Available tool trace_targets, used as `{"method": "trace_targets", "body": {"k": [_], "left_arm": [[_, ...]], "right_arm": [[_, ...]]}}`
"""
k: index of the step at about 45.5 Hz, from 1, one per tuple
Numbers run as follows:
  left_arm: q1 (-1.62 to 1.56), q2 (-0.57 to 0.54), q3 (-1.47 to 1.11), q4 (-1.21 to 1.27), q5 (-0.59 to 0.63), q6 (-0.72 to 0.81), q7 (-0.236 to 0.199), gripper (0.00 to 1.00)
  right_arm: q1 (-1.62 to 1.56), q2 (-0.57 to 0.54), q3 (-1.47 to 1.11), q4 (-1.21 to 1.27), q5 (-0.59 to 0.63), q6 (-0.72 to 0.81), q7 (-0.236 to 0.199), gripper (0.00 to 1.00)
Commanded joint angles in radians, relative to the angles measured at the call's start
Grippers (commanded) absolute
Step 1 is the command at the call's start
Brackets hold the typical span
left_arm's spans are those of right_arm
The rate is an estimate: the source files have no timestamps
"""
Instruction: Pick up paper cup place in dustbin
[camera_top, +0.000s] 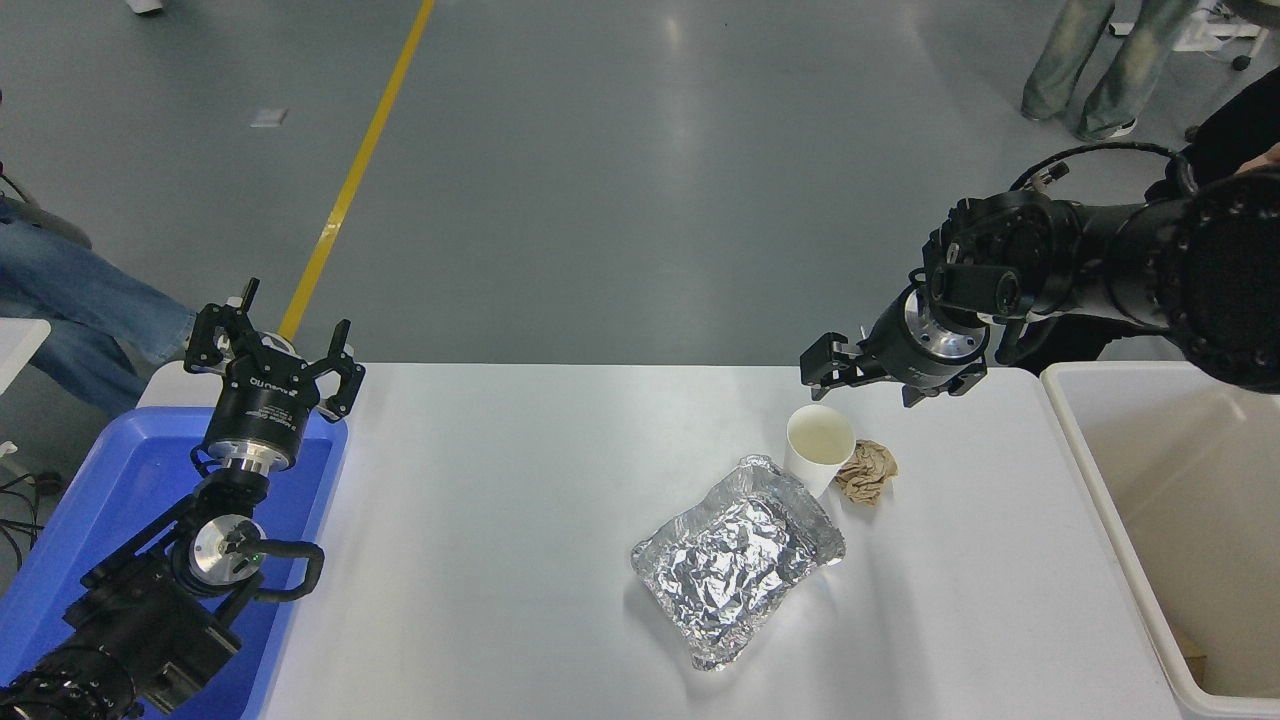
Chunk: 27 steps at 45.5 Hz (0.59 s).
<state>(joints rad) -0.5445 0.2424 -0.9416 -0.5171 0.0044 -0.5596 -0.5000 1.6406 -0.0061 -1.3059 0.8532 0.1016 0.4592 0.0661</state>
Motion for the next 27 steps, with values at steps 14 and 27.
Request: {"method": "trace_targets", "body": {"k": [14,27], "left_arm": [[0.0,0.0,0.0,0.0,0.0,0.0,0.0,0.98],[0.0,0.0,0.0,0.0,0.0,0.0,0.0,0.98]], "right_arm": [[-0.228,0.006,-0.001,-0.178,0.0,-0.128,0.001,0.99],[-0.265,0.006,-0.001,-0.184,0.0,-0.157,0.001,0.98]]}}
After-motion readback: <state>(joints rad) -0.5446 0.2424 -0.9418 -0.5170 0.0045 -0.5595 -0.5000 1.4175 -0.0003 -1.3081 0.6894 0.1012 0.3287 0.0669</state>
